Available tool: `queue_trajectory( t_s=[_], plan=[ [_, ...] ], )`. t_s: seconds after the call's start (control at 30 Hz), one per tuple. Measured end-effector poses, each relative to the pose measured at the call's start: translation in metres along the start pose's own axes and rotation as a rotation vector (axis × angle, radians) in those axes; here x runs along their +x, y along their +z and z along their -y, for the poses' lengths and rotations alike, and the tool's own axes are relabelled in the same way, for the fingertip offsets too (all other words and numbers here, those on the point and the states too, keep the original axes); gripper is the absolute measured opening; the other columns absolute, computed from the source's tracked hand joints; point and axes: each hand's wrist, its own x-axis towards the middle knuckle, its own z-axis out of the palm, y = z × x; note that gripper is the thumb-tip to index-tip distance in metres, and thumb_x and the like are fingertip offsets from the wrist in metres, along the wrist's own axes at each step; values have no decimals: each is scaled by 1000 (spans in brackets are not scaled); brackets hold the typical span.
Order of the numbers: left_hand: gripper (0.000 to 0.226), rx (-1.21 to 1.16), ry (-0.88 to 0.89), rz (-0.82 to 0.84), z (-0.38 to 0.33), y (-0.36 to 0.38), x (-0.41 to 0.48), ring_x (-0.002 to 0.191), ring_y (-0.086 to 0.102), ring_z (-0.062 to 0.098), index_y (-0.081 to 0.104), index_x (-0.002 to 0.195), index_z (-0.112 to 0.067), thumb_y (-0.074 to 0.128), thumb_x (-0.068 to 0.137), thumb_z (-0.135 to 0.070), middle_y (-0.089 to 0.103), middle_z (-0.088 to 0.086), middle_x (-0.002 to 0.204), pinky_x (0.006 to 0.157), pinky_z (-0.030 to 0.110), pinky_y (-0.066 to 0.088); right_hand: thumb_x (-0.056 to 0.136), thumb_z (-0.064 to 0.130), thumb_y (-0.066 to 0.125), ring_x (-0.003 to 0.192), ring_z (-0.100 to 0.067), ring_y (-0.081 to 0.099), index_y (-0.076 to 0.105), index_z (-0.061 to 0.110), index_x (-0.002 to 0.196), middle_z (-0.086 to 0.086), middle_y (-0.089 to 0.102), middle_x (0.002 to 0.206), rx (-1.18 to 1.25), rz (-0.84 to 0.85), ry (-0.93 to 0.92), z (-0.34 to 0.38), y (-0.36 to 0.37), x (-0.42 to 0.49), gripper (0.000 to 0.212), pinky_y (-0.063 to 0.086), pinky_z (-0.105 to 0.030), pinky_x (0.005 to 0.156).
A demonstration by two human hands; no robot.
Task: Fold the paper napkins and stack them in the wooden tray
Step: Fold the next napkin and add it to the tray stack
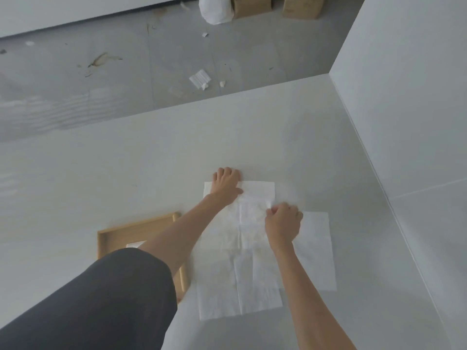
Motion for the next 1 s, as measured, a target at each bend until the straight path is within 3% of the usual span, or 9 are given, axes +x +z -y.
queue_trajectory(
  t_s=[0.17, 0.27, 0.4, 0.47, 0.57, 0.67, 0.8, 0.87, 1.0],
  plan=[
    [28, -24, 39, 45, 3, -10, -11, 127, 38, 33, 57, 118, -12, 60, 94, -27, 46, 11, 131, 110, 37, 26, 91, 16, 65, 98, -37, 56, 67, 7, 93, -12, 70, 95, 84, -110, -179, 1, -16, -7, 10, 45, -42, 82],
    [19, -261, 103, 76, 7, -48, -39, 104, 55, 31, 53, 109, -10, 58, 96, -23, 63, 14, 109, 95, 36, 36, 92, 17, 69, 93, -33, 65, 65, 10, 94, -1, 71, 84, 218, -32, -368, 3, -54, -12, 8, 46, -41, 86],
    [9, -783, 193, 86, 7, -139, -114, 71, 59, 14, 51, 97, -13, 60, 98, -14, 70, -5, 80, 70, 28, 47, 91, 40, 66, 86, -1, 67, 60, 33, 109, 7, 70, 93, 728, 421, -481, 38, -161, -22, 21, 49, -23, 80],
    [9, -1037, 182, -2, 13, -177, -155, 70, 62, 14, 51, 97, -9, 60, 99, -9, 69, -7, 75, 67, 24, 49, 89, 66, 49, 113, -7, 67, 51, 44, 133, -1, 74, 116, 962, 587, -470, 47, -196, -20, 50, 45, -29, 100],
    [10, -1285, 59, -156, 34, -202, -199, 69, 65, 17, 51, 96, -14, 60, 99, -15, 71, 2, 81, 61, 23, 51, 65, 88, 57, 134, -21, 57, 36, 32, 154, -4, 66, 137, 1321, 924, -214, 44, -172, -30, 107, 34, -45, 115],
    [11, -1388, -68, -267, 63, -198, -234, 69, 66, 19, 50, 95, -17, 59, 101, -20, 71, 5, 85, 59, 25, 50, 65, 81, 66, 124, -28, 64, 58, 16, 141, -12, 66, 136, 1415, 1194, -25, 60, -123, -90, 101, 54, -44, 101],
    [14, -1430, -243, -384, 104, -180, -283, 68, 66, 18, 49, 96, -17, 60, 99, -25, 70, 2, 83, 59, 29, 48, 92, 35, 66, 115, -27, 70, 72, 16, 123, -9, 73, 123, 1207, 960, -244, 109, -97, -157, 37, 59, -38, 90],
    [16, -1438, -285, -401, 120, -175, -307, 71, 68, 20, 49, 99, -15, 61, 99, -25, 72, 4, 85, 61, 34, 51, 96, 21, 62, 119, -35, 66, 67, 11, 126, -11, 73, 123, 1062, 853, -316, 130, -97, -172, 32, 57, -43, 95],
    [16, -1503, -217, -399, 150, -179, -352, 69, 67, 21, 50, 98, -11, 63, 98, -20, 71, 9, 88, 56, 28, 53, 94, 23, 68, 110, -30, 71, 69, 20, 123, -5, 76, 115, 897, 669, -522, 154, -119, -203, 30, 57, -42, 90]
  ],
)
